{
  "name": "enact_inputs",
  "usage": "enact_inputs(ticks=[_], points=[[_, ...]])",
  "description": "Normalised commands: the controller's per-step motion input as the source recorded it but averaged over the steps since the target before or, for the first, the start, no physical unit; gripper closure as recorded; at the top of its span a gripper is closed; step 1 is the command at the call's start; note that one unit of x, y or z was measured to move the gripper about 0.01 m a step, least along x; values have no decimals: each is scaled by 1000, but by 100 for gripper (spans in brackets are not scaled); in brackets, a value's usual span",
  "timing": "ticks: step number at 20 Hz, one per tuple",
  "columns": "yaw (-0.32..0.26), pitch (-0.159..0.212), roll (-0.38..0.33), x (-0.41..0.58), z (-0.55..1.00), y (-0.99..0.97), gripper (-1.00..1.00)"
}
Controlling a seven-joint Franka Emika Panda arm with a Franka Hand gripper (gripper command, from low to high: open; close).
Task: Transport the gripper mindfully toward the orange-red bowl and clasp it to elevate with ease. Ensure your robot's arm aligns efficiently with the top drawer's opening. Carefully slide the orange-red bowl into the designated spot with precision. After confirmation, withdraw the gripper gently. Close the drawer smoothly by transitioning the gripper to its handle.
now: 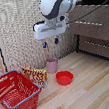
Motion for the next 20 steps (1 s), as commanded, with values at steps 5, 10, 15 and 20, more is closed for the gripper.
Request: enact_inputs(ticks=[5,10,15,20], points=[[-124,0,40,-363,-225,-599,-100],[-146,0,35,-413,-313,-592,-100],[-121,0,3,-287,-429,-317,-100],[-79,32,-30,-153,-493,-115,-100]])
